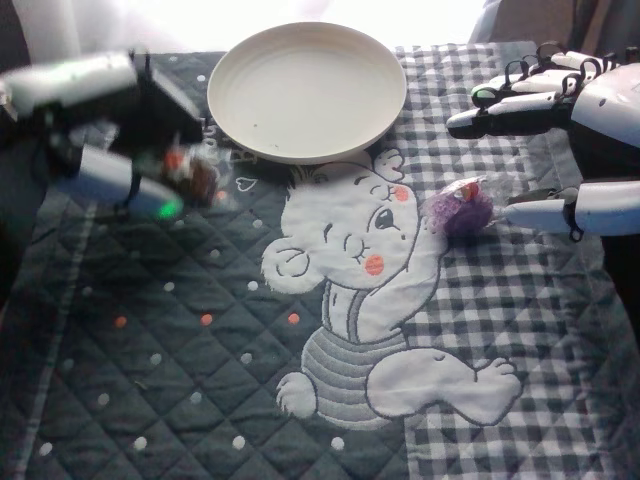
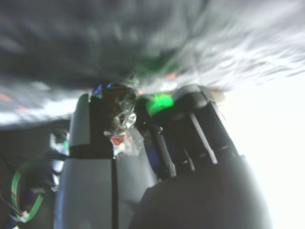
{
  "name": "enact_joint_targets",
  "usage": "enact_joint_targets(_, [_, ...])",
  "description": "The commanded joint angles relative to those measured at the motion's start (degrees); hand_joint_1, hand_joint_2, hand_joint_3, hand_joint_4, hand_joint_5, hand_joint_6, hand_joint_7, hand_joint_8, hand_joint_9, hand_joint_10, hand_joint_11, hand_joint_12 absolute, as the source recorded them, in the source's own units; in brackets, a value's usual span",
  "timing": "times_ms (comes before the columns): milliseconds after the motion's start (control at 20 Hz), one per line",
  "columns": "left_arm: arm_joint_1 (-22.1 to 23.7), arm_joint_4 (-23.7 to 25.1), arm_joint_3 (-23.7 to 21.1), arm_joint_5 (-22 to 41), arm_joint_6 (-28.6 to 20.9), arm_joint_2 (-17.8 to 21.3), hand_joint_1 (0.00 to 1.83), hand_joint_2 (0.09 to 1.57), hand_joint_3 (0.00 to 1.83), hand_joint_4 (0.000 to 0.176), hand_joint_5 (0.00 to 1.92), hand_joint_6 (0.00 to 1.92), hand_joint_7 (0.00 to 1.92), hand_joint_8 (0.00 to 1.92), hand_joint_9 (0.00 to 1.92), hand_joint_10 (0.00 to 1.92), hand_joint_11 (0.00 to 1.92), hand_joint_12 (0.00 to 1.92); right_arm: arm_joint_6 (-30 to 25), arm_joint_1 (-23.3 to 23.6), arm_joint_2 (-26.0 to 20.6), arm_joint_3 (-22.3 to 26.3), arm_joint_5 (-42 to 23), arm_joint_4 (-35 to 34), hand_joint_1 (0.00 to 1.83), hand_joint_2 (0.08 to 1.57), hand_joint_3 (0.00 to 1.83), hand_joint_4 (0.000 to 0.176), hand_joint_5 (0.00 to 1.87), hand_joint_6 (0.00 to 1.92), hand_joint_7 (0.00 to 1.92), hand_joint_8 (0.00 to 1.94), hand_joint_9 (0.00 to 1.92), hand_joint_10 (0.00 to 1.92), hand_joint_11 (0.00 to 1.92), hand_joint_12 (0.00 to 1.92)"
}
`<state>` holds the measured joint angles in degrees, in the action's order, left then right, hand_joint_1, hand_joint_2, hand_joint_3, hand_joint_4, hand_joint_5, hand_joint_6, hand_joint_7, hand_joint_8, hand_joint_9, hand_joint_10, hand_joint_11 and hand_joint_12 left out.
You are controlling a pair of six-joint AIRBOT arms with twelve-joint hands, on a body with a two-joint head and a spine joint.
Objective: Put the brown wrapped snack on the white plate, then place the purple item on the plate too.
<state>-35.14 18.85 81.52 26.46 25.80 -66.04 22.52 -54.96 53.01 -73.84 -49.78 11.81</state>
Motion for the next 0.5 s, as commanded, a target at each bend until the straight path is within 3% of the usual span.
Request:
enact_joint_targets(0, [1.98,-1.53,0.73,7.01,0.24,-0.73,1.17,1.08,0.00,0.000,1.06,0.83,0.78,1.70,0.90,1.90,0.93,1.92,-0.19,0.55,0.17,-0.39,-6.38,-2.09,0.77,1.16,0.00,0.108,0.42,0.00,0.29,0.00,0.27,0.00,0.00,0.84])
enact_joint_targets(50, [4.85,-1.55,2.81,5.86,1.80,-2.66,1.19,1.05,0.00,0.000,1.13,0.71,0.81,1.53,0.87,1.79,0.87,1.92,-0.19,0.55,0.39,-0.60,-6.39,-2.01,0.76,1.16,0.00,0.108,0.43,0.00,0.30,0.00,0.28,0.00,0.00,0.88])
enact_joint_targets(150, [8.03,-2.01,7.12,2.81,3.03,-6.31,1.19,1.05,0.00,0.000,1.13,0.71,0.81,1.50,0.86,1.78,0.86,1.92,-0.20,0.55,0.87,-1.02,-6.39,-1.86,0.75,1.17,0.00,0.109,0.43,0.00,0.30,0.00,0.29,0.01,0.00,0.89])
enact_joint_targets(200, [9.07,-2.29,9.63,1.47,3.03,-8.27,1.18,1.06,0.00,0.000,1.10,0.77,0.78,1.72,0.93,1.89,1.05,1.92,-0.20,0.55,1.20,-1.28,-6.40,-1.74,0.78,1.16,0.00,0.104,0.45,0.00,0.32,0.00,0.31,0.01,0.00,0.92])
enact_joint_targets(300, [11.22,-2.47,15.30,-2.76,2.91,-12.88,1.18,1.07,0.00,0.000,1.08,0.80,0.75,1.70,0.90,1.92,1.06,1.92,-0.36,0.56,2.33,-2.23,-6.41,-1.27,0.79,1.15,0.00,0.090,0.46,0.01,0.33,0.01,0.32,0.01,0.00,0.94])
enact_joint_targets(350, [12.10,-2.47,17.44,-4.48,2.91,-14.77,1.18,1.07,0.00,0.000,1.09,0.79,0.73,1.70,0.86,1.92,1.02,1.92,-0.59,0.57,2.75,-2.61,-6.41,-1.05,0.78,1.15,0.00,0.107,0.46,0.00,0.34,0.00,0.33,0.01,0.00,0.97])
enact_joint_targets(400, [12.78,-2.40,19.27,-6.11,2.91,-16.11,1.14,1.08,0.00,0.000,1.06,0.84,0.71,1.42,0.76,1.76,0.82,1.92,-1.18,0.57,3.10,-2.95,-6.43,-0.77,0.78,1.14,0.00,0.103,0.47,0.00,0.35,0.00,0.34,0.01,0.00,1.00])
enact_joint_targets(450, [13.37,-1.71,20.43,-7.32,2.93,-16.96,1.11,1.08,0.00,0.000,1.04,0.88,0.74,1.10,0.72,1.55,0.73,1.89,-1.79,0.60,3.39,-3.16,-6.51,-0.47,0.75,1.14,0.00,0.116,0.45,0.00,0.33,0.00,0.32,0.00,0.00,0.96])
